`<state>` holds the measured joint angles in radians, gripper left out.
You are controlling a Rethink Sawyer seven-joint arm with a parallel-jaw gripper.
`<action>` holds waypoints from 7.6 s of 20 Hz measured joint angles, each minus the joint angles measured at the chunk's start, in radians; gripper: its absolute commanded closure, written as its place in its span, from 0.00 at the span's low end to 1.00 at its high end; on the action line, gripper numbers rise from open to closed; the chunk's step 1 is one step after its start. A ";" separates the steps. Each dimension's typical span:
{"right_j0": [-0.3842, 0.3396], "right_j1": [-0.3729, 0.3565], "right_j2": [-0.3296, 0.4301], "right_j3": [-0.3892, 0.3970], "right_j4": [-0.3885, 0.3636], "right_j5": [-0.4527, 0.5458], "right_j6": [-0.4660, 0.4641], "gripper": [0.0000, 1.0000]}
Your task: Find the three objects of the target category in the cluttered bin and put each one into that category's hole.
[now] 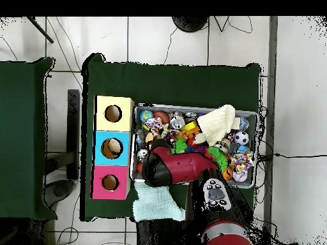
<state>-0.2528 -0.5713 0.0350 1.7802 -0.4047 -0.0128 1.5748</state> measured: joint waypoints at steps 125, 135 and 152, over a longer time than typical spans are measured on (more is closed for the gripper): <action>-0.049 0.043 -0.014 -0.080 0.001 -0.035 0.000 0.00; -0.032 0.044 -0.022 -0.080 0.001 -0.011 0.000 0.00; -0.032 0.044 -0.021 -0.075 0.001 0.134 0.000 1.00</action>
<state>-0.2847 -0.5276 0.0139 1.7054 -0.4035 0.1211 1.5748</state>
